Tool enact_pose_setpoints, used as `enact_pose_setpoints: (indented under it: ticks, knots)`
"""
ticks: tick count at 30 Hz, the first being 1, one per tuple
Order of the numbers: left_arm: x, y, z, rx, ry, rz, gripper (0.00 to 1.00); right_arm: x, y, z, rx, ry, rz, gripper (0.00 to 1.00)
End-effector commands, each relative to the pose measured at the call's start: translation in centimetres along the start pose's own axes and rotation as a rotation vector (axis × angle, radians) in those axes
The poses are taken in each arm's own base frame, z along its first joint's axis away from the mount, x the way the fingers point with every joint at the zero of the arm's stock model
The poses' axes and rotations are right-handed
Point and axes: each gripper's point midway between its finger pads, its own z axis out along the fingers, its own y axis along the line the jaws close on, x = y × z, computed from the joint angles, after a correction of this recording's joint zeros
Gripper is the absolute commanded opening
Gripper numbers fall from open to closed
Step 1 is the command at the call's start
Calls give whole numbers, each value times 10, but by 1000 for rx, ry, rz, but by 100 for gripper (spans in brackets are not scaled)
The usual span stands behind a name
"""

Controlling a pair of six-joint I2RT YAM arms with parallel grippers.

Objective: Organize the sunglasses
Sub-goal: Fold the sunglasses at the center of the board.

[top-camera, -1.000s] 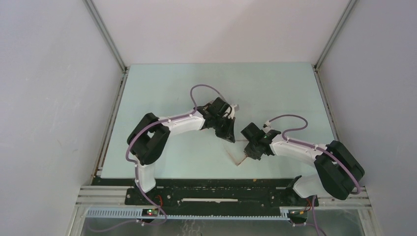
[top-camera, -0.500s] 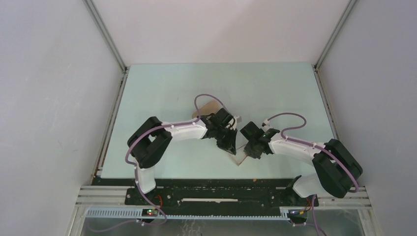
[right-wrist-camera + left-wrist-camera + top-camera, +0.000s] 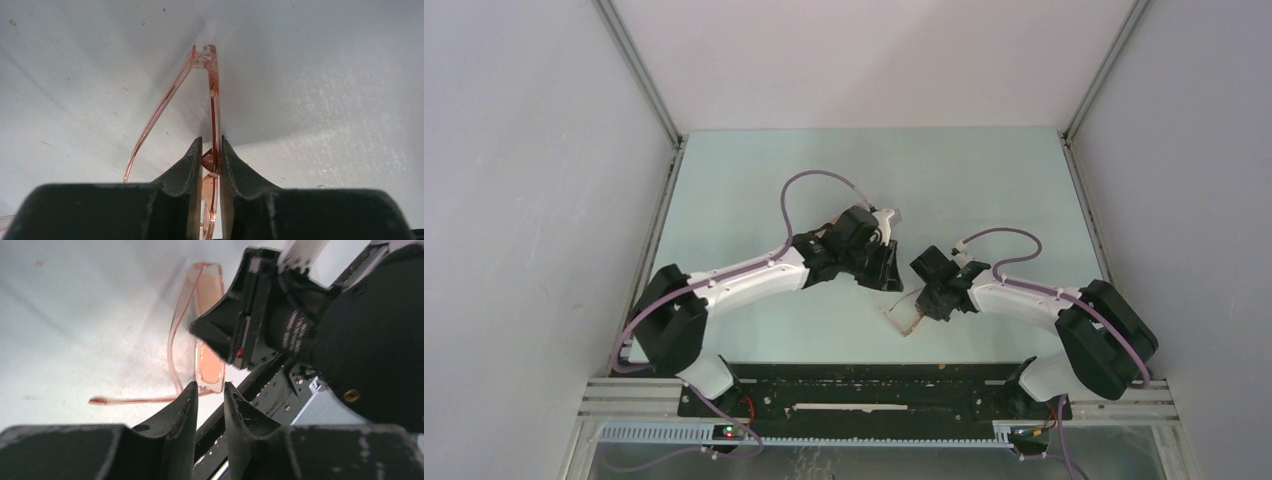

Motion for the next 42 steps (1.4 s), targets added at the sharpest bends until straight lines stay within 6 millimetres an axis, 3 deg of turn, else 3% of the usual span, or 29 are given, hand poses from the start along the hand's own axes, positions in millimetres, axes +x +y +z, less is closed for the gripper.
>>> enact_pose_setpoints:
  ticks: [1, 9, 18, 26, 42]
  knots:
    - [8, 14, -17, -77, -61, -68, 27, -2, 9, 1, -15, -8, -18, 20]
    - [28, 46, -43, -208, -163, -256, 18, -2, 13, 1, -34, -2, -31, 20]
    - [27, 84, -27, -303, -117, -263, 9, 1, 15, 3, -45, 13, -56, 20]
    - [28, 83, -7, -268, -75, -257, 6, 2, 15, 3, -47, 16, -70, 19]
    - [7, 66, 17, -237, 1, -243, 4, 4, 20, -1, -23, -6, -161, 17]
